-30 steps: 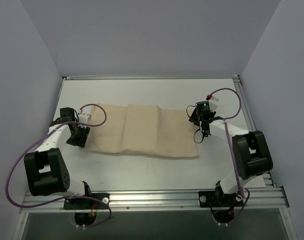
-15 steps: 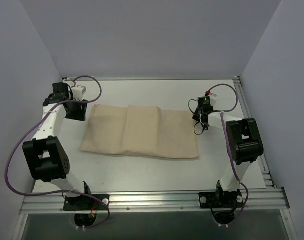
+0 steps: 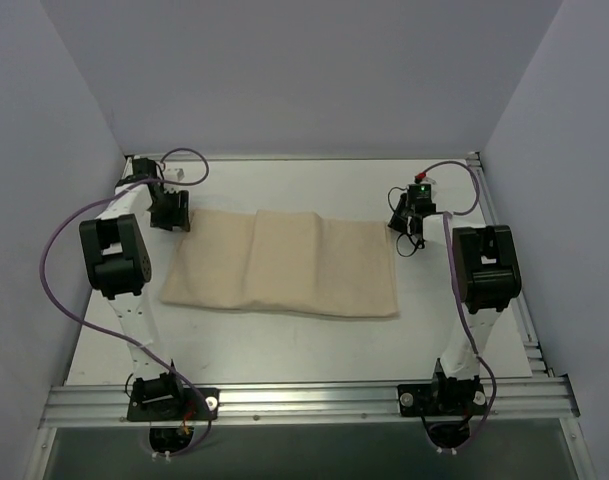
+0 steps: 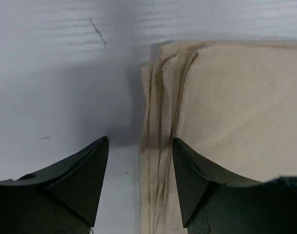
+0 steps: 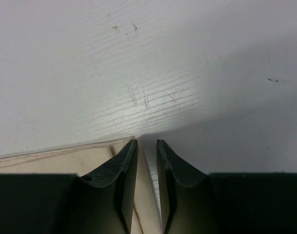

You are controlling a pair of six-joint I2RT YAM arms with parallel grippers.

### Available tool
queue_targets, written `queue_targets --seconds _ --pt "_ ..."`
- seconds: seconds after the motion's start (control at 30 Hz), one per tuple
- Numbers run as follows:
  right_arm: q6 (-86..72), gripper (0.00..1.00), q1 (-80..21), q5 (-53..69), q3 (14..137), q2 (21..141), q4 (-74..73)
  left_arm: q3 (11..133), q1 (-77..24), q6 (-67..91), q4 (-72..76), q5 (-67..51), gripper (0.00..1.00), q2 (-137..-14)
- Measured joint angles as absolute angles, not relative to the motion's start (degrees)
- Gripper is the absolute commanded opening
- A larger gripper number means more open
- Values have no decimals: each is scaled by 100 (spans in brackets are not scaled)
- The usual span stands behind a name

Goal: Open and lay out the surgical kit
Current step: Open the surgical kit at the center of the board.

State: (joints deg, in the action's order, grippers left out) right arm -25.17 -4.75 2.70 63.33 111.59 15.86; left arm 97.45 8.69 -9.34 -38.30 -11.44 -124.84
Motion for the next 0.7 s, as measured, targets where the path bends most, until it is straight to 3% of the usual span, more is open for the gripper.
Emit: queue_targets --seconds 0.13,0.33,0.47,0.5,0.6,0.7 --pt "-2504 17 -421 445 6366 11227 1688 10221 794 -867 -3826 -1177 62 -12831" --pt "-2497 21 -405 655 6394 11246 1704 10731 760 -784 -3824 -1238 51 -13181" --pt "-2427 22 -405 714 6427 11249 1638 10803 764 -753 -3824 -1306 32 -13235" --pt "-2399 22 -403 722 6427 11236 1632 10803 764 -746 -3826 -1341 19 -13240" --pt "-2272 22 -366 803 6405 11153 1444 10805 757 -742 -3833 -1472 3 -13260" --pt "-2078 23 -346 886 6405 11063 1135 10805 760 -768 -3830 -1555 3 -13260"
